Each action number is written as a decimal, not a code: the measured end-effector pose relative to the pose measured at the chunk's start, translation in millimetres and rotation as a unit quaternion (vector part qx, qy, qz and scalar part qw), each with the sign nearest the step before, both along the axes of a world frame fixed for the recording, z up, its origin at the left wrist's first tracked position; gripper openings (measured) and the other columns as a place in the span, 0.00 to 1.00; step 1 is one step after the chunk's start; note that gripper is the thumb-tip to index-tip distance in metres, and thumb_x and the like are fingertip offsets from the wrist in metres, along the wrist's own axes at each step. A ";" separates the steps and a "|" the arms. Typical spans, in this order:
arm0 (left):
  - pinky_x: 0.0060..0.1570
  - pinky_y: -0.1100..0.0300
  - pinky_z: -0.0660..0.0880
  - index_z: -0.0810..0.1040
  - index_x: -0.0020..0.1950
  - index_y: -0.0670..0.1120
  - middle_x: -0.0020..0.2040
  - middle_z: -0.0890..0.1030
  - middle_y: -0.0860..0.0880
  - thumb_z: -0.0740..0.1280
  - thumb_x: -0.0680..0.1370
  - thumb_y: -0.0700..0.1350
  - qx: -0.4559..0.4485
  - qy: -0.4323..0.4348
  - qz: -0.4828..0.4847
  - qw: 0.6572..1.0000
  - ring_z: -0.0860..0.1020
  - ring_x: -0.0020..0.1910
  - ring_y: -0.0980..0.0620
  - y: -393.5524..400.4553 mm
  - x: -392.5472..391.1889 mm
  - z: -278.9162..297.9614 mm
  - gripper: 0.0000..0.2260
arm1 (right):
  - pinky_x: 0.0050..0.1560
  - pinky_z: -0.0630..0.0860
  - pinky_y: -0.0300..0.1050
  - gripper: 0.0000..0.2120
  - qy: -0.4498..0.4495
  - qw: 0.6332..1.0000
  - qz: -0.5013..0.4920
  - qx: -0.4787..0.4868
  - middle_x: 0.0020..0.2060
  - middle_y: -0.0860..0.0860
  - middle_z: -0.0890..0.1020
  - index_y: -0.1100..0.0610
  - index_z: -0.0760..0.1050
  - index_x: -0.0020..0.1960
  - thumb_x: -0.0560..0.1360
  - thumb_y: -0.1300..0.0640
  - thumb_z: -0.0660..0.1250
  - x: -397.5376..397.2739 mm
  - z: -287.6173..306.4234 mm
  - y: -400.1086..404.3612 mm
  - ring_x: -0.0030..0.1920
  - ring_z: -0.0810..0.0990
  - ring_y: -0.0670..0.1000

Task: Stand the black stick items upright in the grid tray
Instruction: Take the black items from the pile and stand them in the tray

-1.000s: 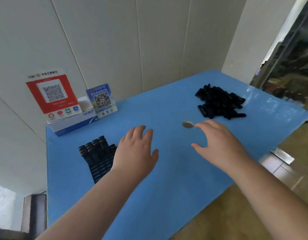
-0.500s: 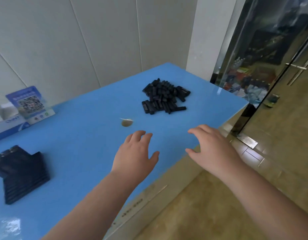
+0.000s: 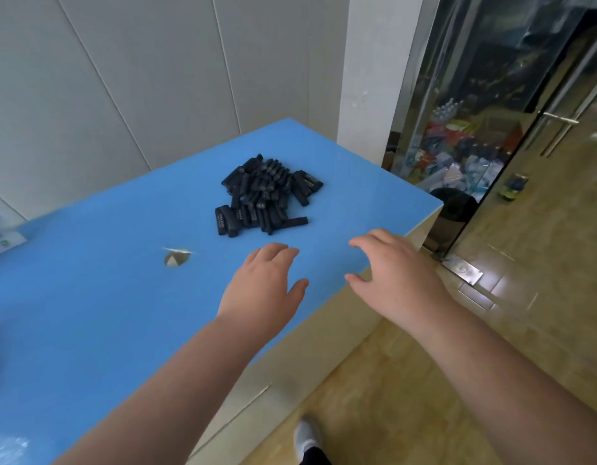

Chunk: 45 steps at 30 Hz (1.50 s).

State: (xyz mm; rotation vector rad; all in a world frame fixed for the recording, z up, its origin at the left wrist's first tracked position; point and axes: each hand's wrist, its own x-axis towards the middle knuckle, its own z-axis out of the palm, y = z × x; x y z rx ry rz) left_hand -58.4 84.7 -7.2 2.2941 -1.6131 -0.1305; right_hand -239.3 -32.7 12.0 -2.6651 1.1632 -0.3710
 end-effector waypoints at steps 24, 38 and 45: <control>0.58 0.52 0.74 0.75 0.63 0.42 0.62 0.74 0.48 0.63 0.81 0.47 0.092 0.044 0.112 0.989 0.74 0.59 0.47 -232.3 73.3 -27.9 0.14 | 0.58 0.73 0.47 0.22 0.028 0.995 0.086 0.040 0.62 0.45 0.75 0.49 0.73 0.68 0.76 0.46 0.69 84.7 -21.9 -230.2 0.63 0.74 0.52; 0.46 0.55 0.71 0.70 0.56 0.47 0.55 0.69 0.46 0.63 0.80 0.47 0.134 -0.074 0.227 0.962 0.72 0.51 0.45 -296.6 68.1 -48.5 0.07 | 0.61 0.72 0.49 0.21 0.042 0.964 0.253 0.063 0.61 0.46 0.76 0.49 0.73 0.68 0.77 0.46 0.67 112.4 -42.5 -306.3 0.62 0.74 0.52; 0.36 0.55 0.65 0.63 0.48 0.49 0.50 0.70 0.47 0.63 0.74 0.37 0.160 -0.046 0.280 0.946 0.68 0.41 0.47 -295.0 68.4 -41.5 0.10 | 0.62 0.72 0.48 0.21 0.042 0.957 0.279 0.070 0.60 0.46 0.76 0.49 0.73 0.68 0.77 0.45 0.67 119.0 -44.6 -317.4 0.62 0.74 0.52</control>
